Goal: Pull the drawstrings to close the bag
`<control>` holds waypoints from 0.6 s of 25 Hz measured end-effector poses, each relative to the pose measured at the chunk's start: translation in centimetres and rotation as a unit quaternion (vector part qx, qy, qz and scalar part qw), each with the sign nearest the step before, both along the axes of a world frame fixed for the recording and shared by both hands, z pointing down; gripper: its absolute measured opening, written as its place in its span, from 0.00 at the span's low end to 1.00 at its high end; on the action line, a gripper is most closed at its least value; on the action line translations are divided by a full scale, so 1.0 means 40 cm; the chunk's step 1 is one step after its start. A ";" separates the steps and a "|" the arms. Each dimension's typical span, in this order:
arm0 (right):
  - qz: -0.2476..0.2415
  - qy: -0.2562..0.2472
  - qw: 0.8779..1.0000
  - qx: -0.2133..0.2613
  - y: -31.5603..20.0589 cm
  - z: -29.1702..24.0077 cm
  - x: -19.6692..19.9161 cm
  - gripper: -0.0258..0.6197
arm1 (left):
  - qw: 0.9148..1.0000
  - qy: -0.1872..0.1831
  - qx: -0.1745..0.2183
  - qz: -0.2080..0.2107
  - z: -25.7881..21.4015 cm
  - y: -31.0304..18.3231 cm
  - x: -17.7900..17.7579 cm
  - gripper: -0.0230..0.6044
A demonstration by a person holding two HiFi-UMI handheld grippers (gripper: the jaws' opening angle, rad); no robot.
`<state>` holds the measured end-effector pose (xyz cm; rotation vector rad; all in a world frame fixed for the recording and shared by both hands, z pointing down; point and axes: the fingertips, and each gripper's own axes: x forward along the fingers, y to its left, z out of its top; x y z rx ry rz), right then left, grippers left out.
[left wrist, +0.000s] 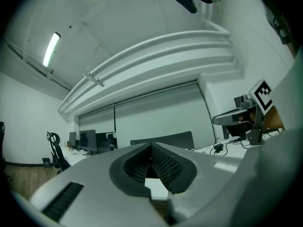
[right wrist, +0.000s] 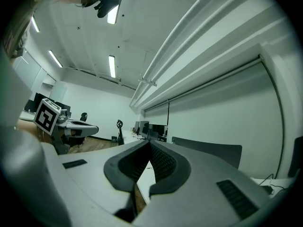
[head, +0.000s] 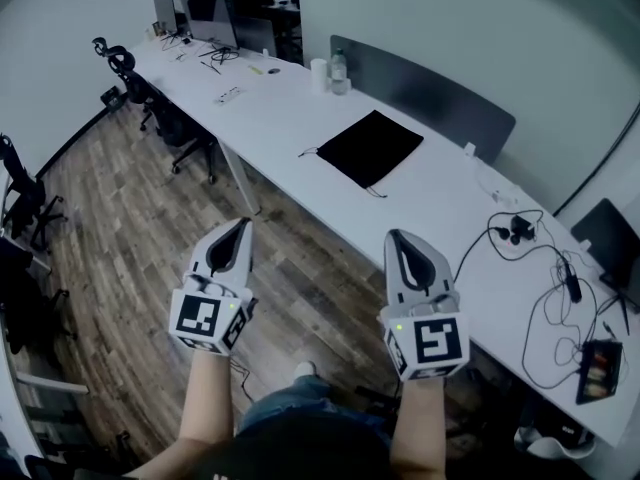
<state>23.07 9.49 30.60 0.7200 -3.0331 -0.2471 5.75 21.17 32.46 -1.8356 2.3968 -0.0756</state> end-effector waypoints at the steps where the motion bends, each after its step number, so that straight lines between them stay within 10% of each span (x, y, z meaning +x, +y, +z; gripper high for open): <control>1: 0.008 0.001 1.000 -0.004 -0.004 0.000 -0.032 0.03 | 1.000 0.001 0.001 0.003 0.001 -0.004 -0.037 0.03; 15: 0.052 0.033 0.998 0.008 -0.091 0.026 -0.244 0.03 | 0.999 0.024 0.005 0.032 0.045 -0.097 -0.293 0.03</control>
